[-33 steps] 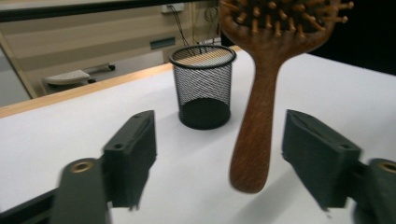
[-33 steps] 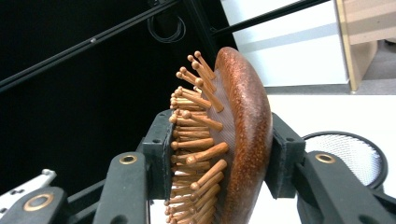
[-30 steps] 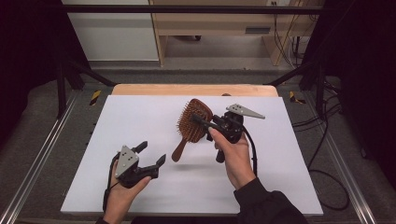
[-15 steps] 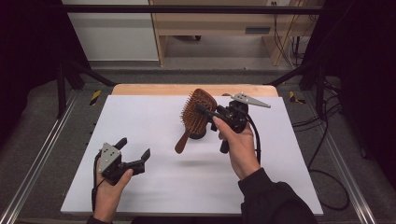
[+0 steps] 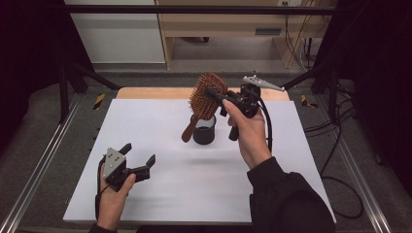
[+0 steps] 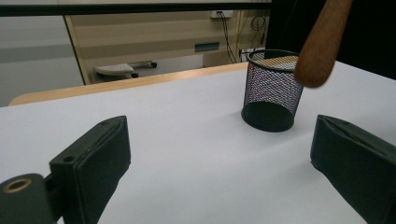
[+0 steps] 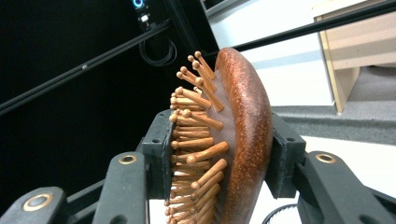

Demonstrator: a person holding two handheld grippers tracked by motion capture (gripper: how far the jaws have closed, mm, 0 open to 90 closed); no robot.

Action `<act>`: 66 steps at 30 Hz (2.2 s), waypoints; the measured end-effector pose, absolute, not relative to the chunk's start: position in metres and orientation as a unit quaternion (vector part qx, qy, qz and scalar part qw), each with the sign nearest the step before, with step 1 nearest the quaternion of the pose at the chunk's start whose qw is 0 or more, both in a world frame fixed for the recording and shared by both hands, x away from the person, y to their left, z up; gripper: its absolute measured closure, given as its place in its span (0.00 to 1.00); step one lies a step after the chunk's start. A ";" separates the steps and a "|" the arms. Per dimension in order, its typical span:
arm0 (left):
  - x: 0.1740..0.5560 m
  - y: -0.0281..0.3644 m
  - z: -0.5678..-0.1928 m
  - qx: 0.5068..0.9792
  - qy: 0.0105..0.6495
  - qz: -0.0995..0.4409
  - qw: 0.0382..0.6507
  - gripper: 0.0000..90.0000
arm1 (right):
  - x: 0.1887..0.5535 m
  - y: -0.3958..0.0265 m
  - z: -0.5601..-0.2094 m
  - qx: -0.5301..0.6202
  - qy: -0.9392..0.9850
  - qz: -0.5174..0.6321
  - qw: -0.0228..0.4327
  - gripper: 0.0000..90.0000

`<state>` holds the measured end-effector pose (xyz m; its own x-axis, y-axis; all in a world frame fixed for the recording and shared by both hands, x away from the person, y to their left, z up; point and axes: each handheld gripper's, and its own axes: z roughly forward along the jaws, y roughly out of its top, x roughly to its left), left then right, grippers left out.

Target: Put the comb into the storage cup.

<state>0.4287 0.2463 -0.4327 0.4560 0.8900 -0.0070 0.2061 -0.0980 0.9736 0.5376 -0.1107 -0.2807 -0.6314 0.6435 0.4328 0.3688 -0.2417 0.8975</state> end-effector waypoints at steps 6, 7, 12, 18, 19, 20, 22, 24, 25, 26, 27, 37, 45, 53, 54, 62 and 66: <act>0.429 0.247 -0.433 0.670 0.411 0.322 0.528 0.06 | 0.556 -0.112 -0.267 0.420 0.600 0.670 0.116 0.58; 0.429 0.247 -0.434 0.670 0.412 0.320 0.528 0.05 | 0.559 -0.112 -0.266 0.421 0.600 0.670 0.117 0.58; 0.430 0.247 -0.435 0.671 0.412 0.320 0.527 0.05 | 0.571 -0.112 -0.261 0.420 0.599 0.670 0.123 0.58; 0.432 0.249 -0.436 0.670 0.415 0.318 0.527 0.05 | 0.582 -0.114 -0.253 0.417 0.605 0.664 0.141 0.58; 0.433 0.249 -0.436 0.670 0.415 0.317 0.527 0.05 | 0.583 -0.115 -0.253 0.416 0.605 0.662 0.148 0.58; 0.433 0.249 -0.436 0.671 0.415 0.316 0.527 0.05 | 0.583 -0.115 -0.253 0.416 0.605 0.662 0.148 0.58; 0.433 0.249 -0.436 0.672 0.415 0.316 0.526 0.05 | 0.585 -0.116 -0.253 0.419 0.605 0.661 0.146 0.58; 0.433 0.249 -0.436 0.671 0.415 0.316 0.527 0.05 | 0.586 -0.118 -0.254 0.420 0.605 0.660 0.148 0.58; 0.433 0.249 -0.436 0.671 0.415 0.316 0.527 0.05 | 0.586 -0.119 -0.254 0.421 0.604 0.660 0.149 0.58; 0.433 0.249 -0.436 0.672 0.415 0.315 0.527 0.05 | 0.586 -0.119 -0.254 0.423 0.604 0.659 0.148 0.58; 0.433 0.249 -0.436 0.672 0.415 0.315 0.527 0.05 | 0.587 -0.120 -0.254 0.423 0.604 0.659 0.149 0.58; 0.433 0.249 -0.436 0.674 0.413 0.315 0.526 0.05 | 0.586 -0.122 -0.254 0.424 0.607 0.654 0.153 0.58; 0.433 0.248 -0.437 0.676 0.411 0.312 0.525 0.05 | 0.588 -0.126 -0.255 0.426 0.608 0.652 0.156 0.58; 0.433 0.248 -0.437 0.676 0.412 0.313 0.525 0.05 | 0.590 -0.130 -0.255 0.428 0.612 0.646 0.159 0.58; 0.433 0.248 -0.437 0.676 0.411 0.313 0.525 0.05 | 0.590 -0.131 -0.255 0.429 0.611 0.645 0.160 0.58; 0.434 0.248 -0.437 0.677 0.410 0.312 0.526 0.05 | 0.593 -0.134 -0.259 0.432 0.615 0.639 0.163 0.58; 0.434 0.249 -0.437 0.676 0.410 0.312 0.526 0.05 | 0.594 -0.134 -0.260 0.433 0.617 0.636 0.163 0.57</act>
